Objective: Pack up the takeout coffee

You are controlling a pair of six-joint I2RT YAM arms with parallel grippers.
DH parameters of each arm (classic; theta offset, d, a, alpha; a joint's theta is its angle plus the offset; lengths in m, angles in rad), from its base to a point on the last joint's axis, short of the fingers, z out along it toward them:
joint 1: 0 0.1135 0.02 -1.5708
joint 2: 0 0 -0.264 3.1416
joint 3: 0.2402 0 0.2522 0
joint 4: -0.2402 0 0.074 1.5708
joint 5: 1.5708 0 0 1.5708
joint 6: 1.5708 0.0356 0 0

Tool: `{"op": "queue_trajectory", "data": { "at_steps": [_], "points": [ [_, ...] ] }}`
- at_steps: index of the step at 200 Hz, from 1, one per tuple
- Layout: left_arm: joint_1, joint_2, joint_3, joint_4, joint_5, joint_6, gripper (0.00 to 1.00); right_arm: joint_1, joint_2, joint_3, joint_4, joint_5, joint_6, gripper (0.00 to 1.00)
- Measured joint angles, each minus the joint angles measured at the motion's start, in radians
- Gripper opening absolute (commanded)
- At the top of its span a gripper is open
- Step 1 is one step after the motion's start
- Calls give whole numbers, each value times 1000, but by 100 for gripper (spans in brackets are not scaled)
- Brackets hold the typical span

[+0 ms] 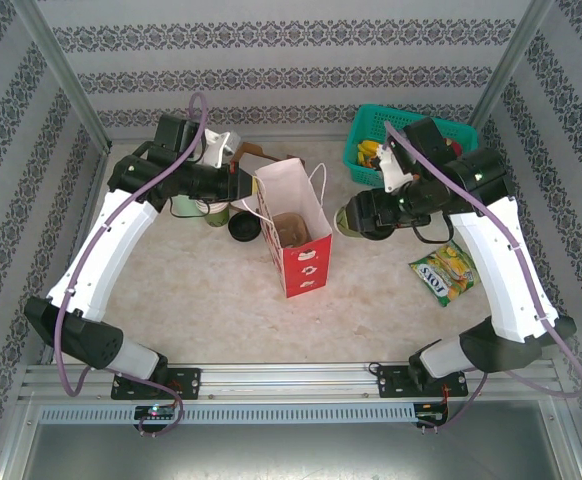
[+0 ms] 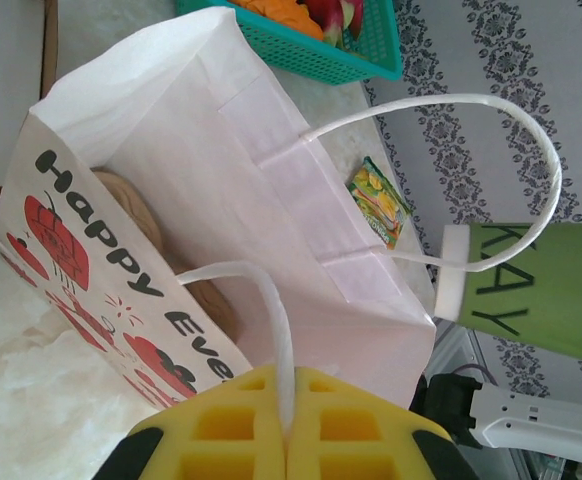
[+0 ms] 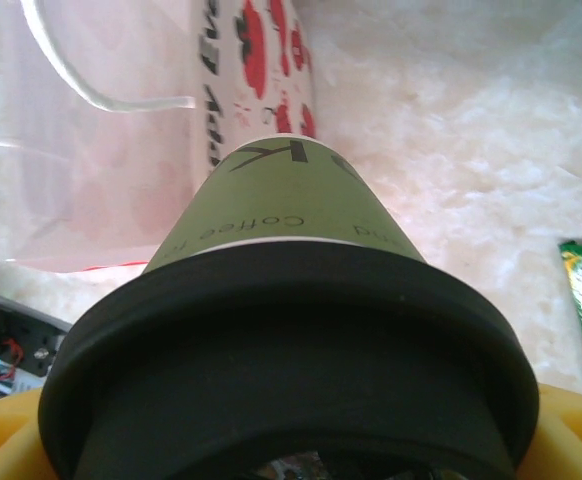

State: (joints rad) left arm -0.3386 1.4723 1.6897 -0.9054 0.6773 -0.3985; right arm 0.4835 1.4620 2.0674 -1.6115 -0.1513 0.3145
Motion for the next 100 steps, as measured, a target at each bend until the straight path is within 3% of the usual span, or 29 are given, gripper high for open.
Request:
{"op": "queue_trajectory", "data": {
  "at_steps": [100],
  "points": [
    [-2, -47, -63, 62, 1, -29, 0, 171, 67, 152, 0, -59, 54, 58]
  ]
}}
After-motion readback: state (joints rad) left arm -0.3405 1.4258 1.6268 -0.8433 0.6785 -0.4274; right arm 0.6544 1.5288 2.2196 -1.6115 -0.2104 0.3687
